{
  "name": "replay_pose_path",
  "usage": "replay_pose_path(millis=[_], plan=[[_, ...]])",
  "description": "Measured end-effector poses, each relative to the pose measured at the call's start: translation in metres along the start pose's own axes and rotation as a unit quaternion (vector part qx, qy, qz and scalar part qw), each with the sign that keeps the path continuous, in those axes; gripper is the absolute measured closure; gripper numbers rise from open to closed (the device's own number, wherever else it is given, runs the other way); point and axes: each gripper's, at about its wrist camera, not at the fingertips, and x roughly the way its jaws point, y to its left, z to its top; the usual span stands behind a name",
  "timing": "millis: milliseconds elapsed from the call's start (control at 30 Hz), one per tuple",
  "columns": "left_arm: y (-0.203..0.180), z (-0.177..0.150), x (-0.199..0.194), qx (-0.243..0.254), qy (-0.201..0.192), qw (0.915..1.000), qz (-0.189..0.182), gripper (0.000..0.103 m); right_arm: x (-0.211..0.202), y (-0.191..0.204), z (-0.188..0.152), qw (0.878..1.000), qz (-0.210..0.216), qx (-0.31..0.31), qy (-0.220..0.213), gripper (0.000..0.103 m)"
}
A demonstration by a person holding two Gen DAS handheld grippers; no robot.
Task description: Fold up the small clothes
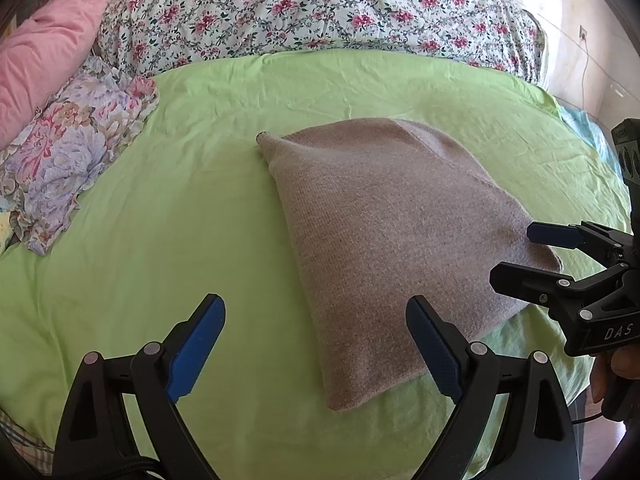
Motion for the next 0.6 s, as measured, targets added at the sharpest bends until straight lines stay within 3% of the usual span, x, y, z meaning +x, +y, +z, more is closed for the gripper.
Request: replay_pose_path(millis=[600], plan=[[0.0000,0.0040,-0.0023,-0.007,-0.003,1.0000,-0.003,0.010,-0.0043,-0.0009,0.0043,1.000,0.003,0.001,-0.007,0.003]])
